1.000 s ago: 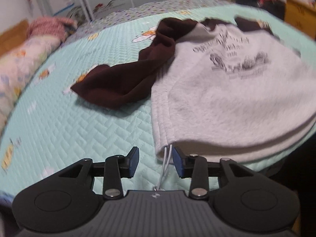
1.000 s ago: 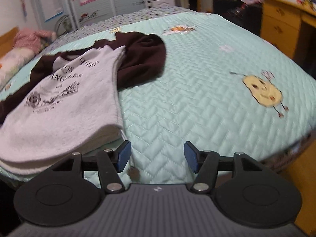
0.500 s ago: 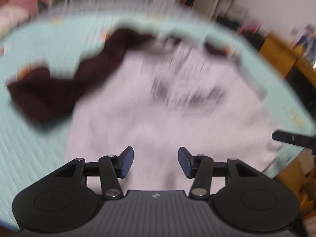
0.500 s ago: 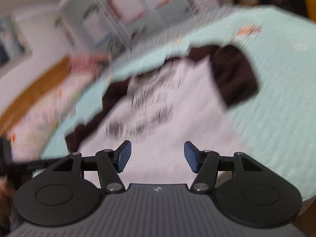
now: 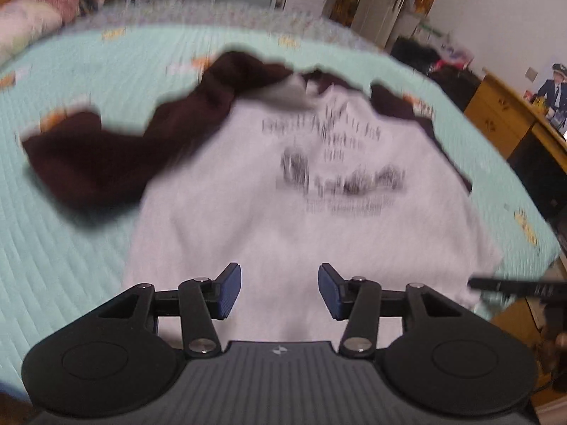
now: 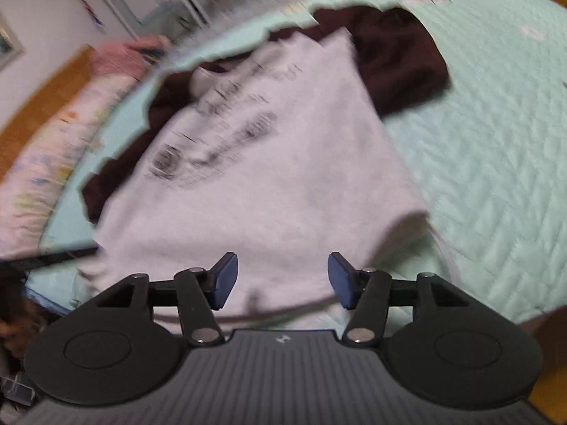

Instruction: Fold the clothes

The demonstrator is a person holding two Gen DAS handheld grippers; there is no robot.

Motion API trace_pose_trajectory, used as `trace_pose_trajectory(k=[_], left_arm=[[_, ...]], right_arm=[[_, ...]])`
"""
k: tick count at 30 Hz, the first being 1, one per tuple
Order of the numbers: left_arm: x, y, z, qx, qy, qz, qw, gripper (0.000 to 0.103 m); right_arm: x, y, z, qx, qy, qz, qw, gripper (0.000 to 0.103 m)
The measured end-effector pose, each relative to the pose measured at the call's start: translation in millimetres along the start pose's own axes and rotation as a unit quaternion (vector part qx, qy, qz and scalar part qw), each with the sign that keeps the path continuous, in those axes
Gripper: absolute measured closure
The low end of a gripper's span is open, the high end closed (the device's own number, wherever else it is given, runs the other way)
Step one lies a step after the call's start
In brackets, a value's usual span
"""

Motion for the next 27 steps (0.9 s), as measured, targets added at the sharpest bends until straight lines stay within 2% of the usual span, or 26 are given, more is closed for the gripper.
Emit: trace_pose_trajectory(k=[3, 5, 8, 11, 15, 18, 20, 27], left_arm=[[-40, -1, -8, -0.026, -0.043, 0.020, 0.9986, 0.049], [-72, 0, -7, -0.041, -0.067, 0.032, 0.9964, 0.043], [-118, 2, 8, -0.064, -0.091, 0.057, 0.9922, 0.042], [-155, -3, 34, -0.064, -0.109, 0.099, 0.9870, 0.042], [-188, -7, 82, -0.032, -0.095, 0.144, 0.9845, 0.042], [-204, -4, 122, -0.027, -0.067, 0.148, 0.9864, 0.042], [-212, 1, 145, -0.032, -0.060, 0.145, 0.9872, 0.042], [-230, 17, 184, 0.004, -0.042, 0.142, 0.9890, 0.042]], right_arm=[[-13, 3, -4, -0.013, -0.004, 0.010, 1.000, 0.044], [-26, 8, -9, -0.038, -0.022, 0.015, 0.999, 0.044], [-55, 18, -14, -0.094, -0.053, 0.018, 0.994, 0.044], [-88, 28, -10, -0.163, -0.079, 0.014, 0.983, 0.040], [-122, 28, 16, -0.216, -0.095, 0.019, 0.972, 0.038], [-134, 21, 44, -0.222, -0.091, 0.025, 0.970, 0.038], [-136, 15, 59, -0.222, -0.087, 0.026, 0.971, 0.038], [-108, -11, 84, -0.222, -0.063, 0.088, 0.969, 0.038]])
Point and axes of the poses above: each gripper's, at about its wrist camera, not at the fingertips, and z roughly the way its jaws point, y to its left, x to its underside, the point moved 2 cm from there along z, roughly the way its jaws point, and after that the axes turned 4 degrees about -x, right-handed, at the moved point
